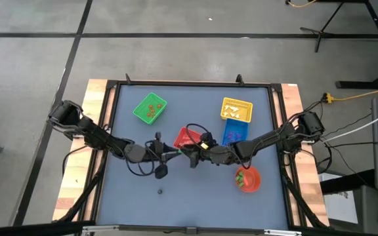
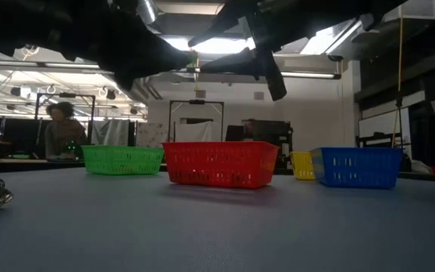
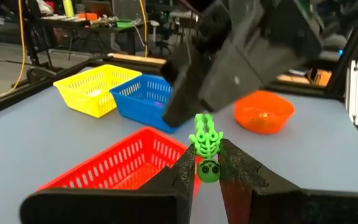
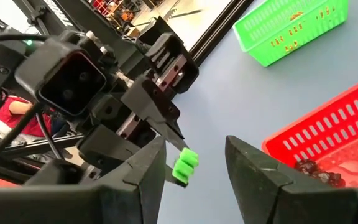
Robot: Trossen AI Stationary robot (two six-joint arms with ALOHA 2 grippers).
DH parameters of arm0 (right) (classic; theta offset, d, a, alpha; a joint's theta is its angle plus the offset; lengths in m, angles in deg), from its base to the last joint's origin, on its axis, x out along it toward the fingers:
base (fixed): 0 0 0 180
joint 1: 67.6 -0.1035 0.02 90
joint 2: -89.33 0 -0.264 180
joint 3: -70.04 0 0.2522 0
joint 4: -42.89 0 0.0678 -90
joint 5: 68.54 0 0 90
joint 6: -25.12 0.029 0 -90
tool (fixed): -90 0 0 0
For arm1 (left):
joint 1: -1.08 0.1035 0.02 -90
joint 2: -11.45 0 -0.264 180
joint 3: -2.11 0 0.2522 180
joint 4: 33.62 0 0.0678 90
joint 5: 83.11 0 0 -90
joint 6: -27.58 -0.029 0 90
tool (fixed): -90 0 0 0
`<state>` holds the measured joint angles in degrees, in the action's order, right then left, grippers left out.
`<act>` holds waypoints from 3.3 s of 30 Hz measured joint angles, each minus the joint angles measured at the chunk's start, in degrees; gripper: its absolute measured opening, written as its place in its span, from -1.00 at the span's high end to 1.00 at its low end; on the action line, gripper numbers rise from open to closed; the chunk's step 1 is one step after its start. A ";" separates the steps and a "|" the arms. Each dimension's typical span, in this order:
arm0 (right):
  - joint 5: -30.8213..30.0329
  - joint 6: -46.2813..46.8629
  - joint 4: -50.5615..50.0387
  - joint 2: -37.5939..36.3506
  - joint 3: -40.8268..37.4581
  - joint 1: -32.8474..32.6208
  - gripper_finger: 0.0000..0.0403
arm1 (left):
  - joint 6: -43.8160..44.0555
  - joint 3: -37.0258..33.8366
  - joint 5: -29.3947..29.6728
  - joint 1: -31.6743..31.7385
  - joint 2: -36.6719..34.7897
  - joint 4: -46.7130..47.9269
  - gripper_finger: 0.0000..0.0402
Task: Sort Halloween decoration
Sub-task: Put the green skeleton toy into the orange bin
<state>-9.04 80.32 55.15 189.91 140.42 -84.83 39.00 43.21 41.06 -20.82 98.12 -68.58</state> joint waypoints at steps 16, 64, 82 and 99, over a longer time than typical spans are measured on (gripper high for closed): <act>-1.94 0.00 0.07 -0.02 0.00 0.02 0.18 | -0.02 0.02 -0.59 3.13 0.00 -1.56 0.79; 0.57 0.00 0.85 -0.07 0.00 1.90 0.83 | -0.02 0.02 -0.74 3.11 0.00 -1.42 0.79; 5.69 -3.78 -2.97 -0.07 -0.02 1.90 0.84 | 0.01 0.04 -1.91 2.98 0.00 -0.06 0.20; 33.58 -12.09 -25.68 -5.68 -0.07 1.90 0.84 | 0.13 0.04 -9.87 2.63 0.00 1.24 0.04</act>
<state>24.54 68.23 29.47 184.23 140.35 -82.93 39.13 43.25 31.18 -18.19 98.12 -67.34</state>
